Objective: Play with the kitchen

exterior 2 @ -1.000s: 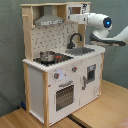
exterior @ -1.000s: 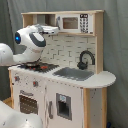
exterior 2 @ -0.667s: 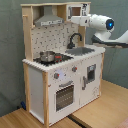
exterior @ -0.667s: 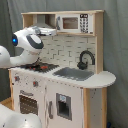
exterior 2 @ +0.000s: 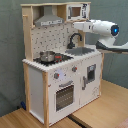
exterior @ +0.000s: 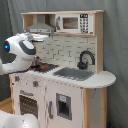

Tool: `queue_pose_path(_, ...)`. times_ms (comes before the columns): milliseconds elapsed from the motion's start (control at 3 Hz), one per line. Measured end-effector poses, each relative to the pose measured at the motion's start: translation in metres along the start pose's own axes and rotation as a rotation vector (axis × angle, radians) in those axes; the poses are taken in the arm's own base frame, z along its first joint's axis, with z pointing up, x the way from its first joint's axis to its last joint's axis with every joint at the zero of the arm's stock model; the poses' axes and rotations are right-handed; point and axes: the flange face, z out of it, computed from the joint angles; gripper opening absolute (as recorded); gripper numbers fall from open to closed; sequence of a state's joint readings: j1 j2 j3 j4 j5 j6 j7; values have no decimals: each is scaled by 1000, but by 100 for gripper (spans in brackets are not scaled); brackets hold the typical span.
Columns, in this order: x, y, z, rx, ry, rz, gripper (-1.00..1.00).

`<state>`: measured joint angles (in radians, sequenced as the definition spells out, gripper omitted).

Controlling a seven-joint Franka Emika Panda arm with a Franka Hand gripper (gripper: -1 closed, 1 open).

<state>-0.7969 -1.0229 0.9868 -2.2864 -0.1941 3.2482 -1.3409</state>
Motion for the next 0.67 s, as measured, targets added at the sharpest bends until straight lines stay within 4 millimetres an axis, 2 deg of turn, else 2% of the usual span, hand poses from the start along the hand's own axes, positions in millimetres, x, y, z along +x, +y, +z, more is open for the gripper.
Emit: queue_pose_path(667, 48, 10, -58, -54, 33, 13, 100)
